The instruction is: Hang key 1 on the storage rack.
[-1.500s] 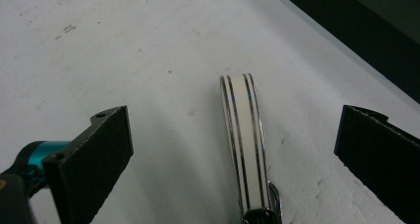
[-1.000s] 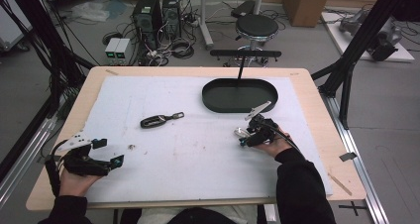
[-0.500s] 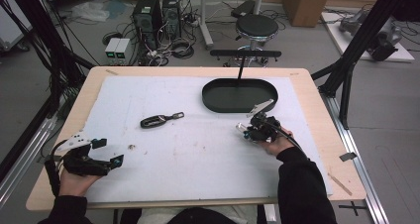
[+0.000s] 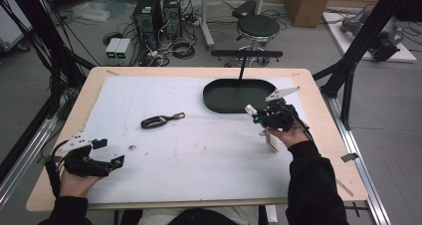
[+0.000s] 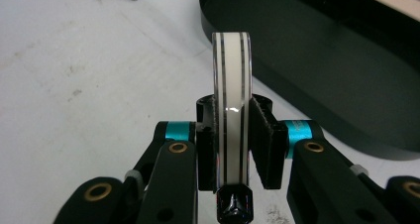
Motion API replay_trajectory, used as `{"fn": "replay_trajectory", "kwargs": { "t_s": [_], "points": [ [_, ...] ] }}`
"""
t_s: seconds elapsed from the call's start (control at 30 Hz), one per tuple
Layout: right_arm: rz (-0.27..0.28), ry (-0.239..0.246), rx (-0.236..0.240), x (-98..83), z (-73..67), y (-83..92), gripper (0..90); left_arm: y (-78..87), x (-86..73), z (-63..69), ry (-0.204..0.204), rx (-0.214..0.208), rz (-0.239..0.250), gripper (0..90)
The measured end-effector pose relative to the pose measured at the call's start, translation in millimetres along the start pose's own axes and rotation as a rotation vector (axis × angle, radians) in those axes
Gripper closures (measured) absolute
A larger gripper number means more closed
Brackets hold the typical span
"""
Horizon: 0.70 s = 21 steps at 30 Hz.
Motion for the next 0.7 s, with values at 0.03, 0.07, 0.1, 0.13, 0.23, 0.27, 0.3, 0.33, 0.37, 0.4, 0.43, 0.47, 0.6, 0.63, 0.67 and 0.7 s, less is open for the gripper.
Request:
{"fn": "replay_trajectory", "kwargs": {
  "t_s": [0.03,0.07,0.1,0.13,0.23,0.27,0.3,0.33,0.37,0.4,0.43,0.47,0.6,0.63,0.67,0.7],
  "points": [
    [0.000,0.000,0.000,0.0,0.0,0.0,75.0,-0.1,0.0,-0.1,0.000,0.000,0.000,1.7],
    [0.003,0.001,-0.005,2.6,0.5,2.1,75.0,-0.1,-0.1,-0.1,0.000,-0.001,-0.002,1.7],
    [0.003,0.004,-0.014,5.5,0.7,3.7,75.0,-0.3,-0.1,-0.3,0.000,-0.001,-0.003,1.7],
    [0.006,0.012,-0.025,8.8,0.6,4.8,75.0,-0.5,-0.1,-0.3,-0.001,-0.001,-0.003,1.7],
    [0.019,0.022,-0.034,20.4,-1.4,6.2,75.0,-1.3,-0.1,-0.3,0.000,-0.003,-0.005,1.7],
    [0.021,0.027,-0.031,24.3,-2.1,6.3,75.0,-1.4,0.0,-0.4,0.001,-0.004,-0.005,1.7],
    [0.026,0.038,-0.032,28.2,-2.5,6.2,75.1,-1.4,0.1,-0.8,0.001,-0.003,-0.003,1.7],
    [0.032,0.044,-0.036,33.0,-3.3,6.3,75.2,-1.4,0.2,-1.0,0.002,-0.004,-0.002,1.7],
    [0.035,0.049,-0.034,36.8,-3.8,6.9,75.2,-1.3,0.1,-1.2,0.002,-0.004,-0.002,1.7],
    [0.044,0.051,-0.036,39.9,-4.0,7.1,75.3,-1.3,0.1,-1.3,0.003,-0.004,-0.003,1.7],
    [0.063,0.044,-0.020,47.7,-4.6,8.5,75.2,-1.2,0.1,-1.4,0.003,-0.004,-0.001,1.7],
    [0.063,0.044,-0.020,47.7,-4.6,8.5,75.2,-1.1,0.2,-1.5,0.004,-0.004,-0.001,1.7],
    [0.101,0.035,-0.014,63.9,-2.0,10.2,75.3,-2.2,-0.4,-1.4,-0.002,-0.006,-0.010,1.7],
    [0.110,0.032,-0.018,67.4,-0.6,10.5,75.3,-2.0,-0.2,-0.8,0.000,-0.008,-0.007,1.7],
    [0.113,0.020,-0.014,70.8,0.2,11.1,75.3,-2.0,0.1,-0.5,0.001,-0.009,-0.003,1.7],
    [0.115,0.018,-0.014,73.2,0.9,11.5,75.3,-1.9,0.0,-0.6,0.001,-0.007,-0.004,1.7]
  ]
}}
Point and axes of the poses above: each handheld gripper's, and its own axes: y roughly backward along the jaws, x roughly out of its top, z roughly to its right, the point moved 6 cm from there along -y, roughly forward along the jaws, and after that the axes turned 1 degree about z, right-handed, at the moved point
